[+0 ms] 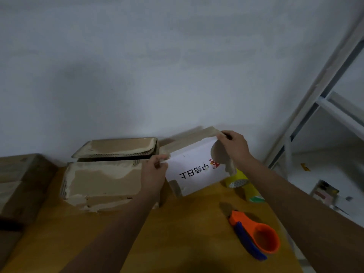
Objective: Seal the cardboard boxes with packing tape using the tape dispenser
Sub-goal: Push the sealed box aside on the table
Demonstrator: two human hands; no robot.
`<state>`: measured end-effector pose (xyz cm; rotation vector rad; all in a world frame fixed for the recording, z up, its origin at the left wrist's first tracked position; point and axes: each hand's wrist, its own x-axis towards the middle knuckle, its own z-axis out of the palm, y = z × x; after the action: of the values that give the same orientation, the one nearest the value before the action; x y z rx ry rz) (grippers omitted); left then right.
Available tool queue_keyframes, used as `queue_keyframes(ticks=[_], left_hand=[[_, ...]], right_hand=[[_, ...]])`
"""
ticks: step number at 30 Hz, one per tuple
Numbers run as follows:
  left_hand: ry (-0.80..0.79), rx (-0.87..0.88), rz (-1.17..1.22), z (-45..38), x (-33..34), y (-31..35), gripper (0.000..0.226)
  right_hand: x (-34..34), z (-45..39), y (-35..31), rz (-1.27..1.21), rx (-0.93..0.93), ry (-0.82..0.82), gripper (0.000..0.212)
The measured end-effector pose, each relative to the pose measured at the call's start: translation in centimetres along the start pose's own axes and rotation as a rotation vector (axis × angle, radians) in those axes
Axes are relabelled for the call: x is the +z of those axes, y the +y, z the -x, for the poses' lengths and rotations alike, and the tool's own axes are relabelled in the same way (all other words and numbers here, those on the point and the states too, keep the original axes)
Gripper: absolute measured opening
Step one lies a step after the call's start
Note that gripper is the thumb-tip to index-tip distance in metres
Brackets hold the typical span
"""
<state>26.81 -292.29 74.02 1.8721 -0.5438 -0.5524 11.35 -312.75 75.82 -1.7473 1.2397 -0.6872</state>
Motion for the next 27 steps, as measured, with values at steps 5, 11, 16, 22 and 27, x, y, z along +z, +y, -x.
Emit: queue_keyframes(ticks=[5, 11, 16, 22, 27], left_hand=[[-0.054, 0.090, -0.079, -5.1, 3.1, 1.9, 0.031], [-0.470, -0.061, -0.155, -6.5, 8.2, 1.0, 0.028], [-0.520, -0.048, -0.190, -5.2, 8.9, 0.5, 0.030], [-0.323, 0.298, -0.333, -3.1, 2.1, -2.9, 0.031], [0.038, 0.431, -0.515, -3.7, -9.1, -6.4, 0.032]], right_hand=[[-0.5, -4.1, 1.6, -0.003, -0.001, 0.034, 0.034], [-0.7, -5.6, 5.8, 0.000, 0.221, -0.012, 0.061], [-0.3, -3.9, 7.2, 0.095, 0.062, 0.110, 0.054], [4.9, 1.4, 4.9, -0.009, -0.126, -0.035, 0.048], [11.8, 6.5, 2.7, -0.034, -0.109, -0.292, 0.052]])
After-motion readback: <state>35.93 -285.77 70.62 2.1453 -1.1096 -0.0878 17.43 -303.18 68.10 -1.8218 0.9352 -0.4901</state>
